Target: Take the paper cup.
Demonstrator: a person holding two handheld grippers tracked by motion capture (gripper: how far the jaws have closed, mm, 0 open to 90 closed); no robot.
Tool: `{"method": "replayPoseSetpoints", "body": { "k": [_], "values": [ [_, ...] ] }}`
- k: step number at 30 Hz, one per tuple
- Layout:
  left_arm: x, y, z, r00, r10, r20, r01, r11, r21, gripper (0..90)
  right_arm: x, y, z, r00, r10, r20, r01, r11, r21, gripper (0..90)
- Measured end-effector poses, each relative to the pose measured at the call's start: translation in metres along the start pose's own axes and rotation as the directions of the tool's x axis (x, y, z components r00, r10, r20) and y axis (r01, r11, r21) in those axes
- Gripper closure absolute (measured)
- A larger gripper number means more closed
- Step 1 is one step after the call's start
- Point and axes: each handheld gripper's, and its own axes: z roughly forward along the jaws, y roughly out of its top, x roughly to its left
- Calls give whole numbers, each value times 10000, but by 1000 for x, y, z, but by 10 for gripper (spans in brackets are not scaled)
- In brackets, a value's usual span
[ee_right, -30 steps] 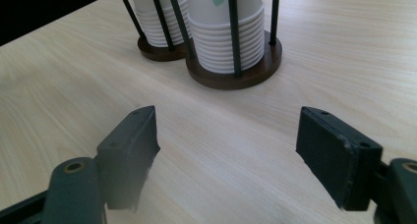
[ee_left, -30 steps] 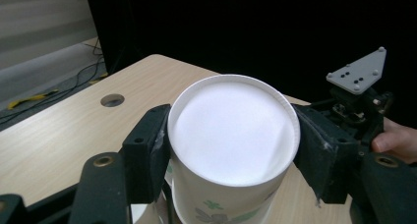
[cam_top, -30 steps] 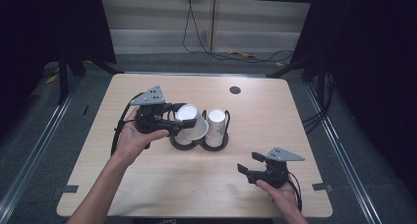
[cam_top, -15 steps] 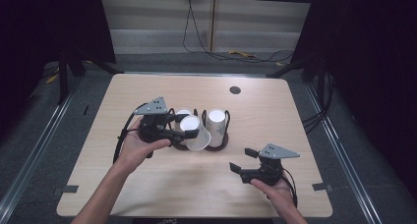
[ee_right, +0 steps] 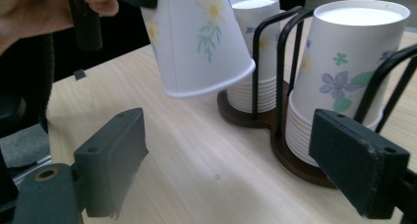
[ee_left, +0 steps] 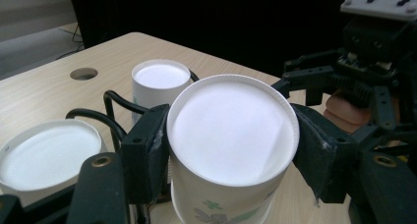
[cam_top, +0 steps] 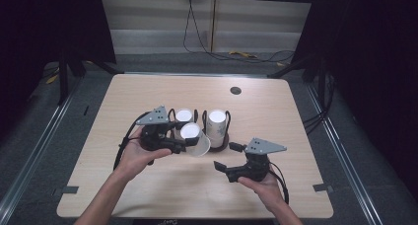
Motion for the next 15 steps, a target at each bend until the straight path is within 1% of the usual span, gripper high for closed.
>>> {"method": "replayPoseSetpoints", "body": {
  "k": [1,2,3,4,5,6,8,10,12,13,14,15],
  "values": [
    [-1,-2,1,10000,22,56,-22,10000,64,354,0,-1,1,9997,27,-255,-27,10000,-15,144],
    [-2,-3,2,9999,-52,153,52,10000,23,354,1,-2,1,9996,51,-287,-53,10000,-75,144],
    [-2,-3,2,9999,-52,153,52,10000,23,354,1,-2,1,9994,-17,-347,14,10000,-80,144],
    [-3,-6,6,9996,-93,252,90,9999,116,354,2,-3,0,9992,-73,-396,71,10000,-61,145],
    [-3,-6,6,9996,-93,252,90,9999,116,354,3,-3,0,9992,-70,-382,66,9999,-106,146],
    [-3,-10,10,9994,-138,320,131,9997,229,354,4,-3,-1,9993,-48,-370,43,9999,-141,146],
    [-4,-12,14,9992,-178,352,167,9994,308,353,4,-3,-1,9992,-95,-379,87,9997,-215,146],
    [-4,-12,15,9992,-164,352,154,9994,295,354,4,-3,-1,9992,-93,-395,83,9997,-244,145],
    [-4,-12,14,9990,-146,419,135,9995,271,353,4,-4,-1,9989,-187,-424,170,9991,-400,148],
    [-4,-10,12,9983,-285,513,276,9994,184,353,4,-4,-1,9989,-159,-451,138,9988,-462,153],
    [-4,-10,12,9983,-285,513,276,9994,184,354,4,-4,-1,9985,-123,-537,91,9982,-590,158],
    [-4,-10,10,9976,-395,577,390,9992,96,354,4,-3,-1,9982,-59,-604,17,9977,-683,158]
  ]
}}
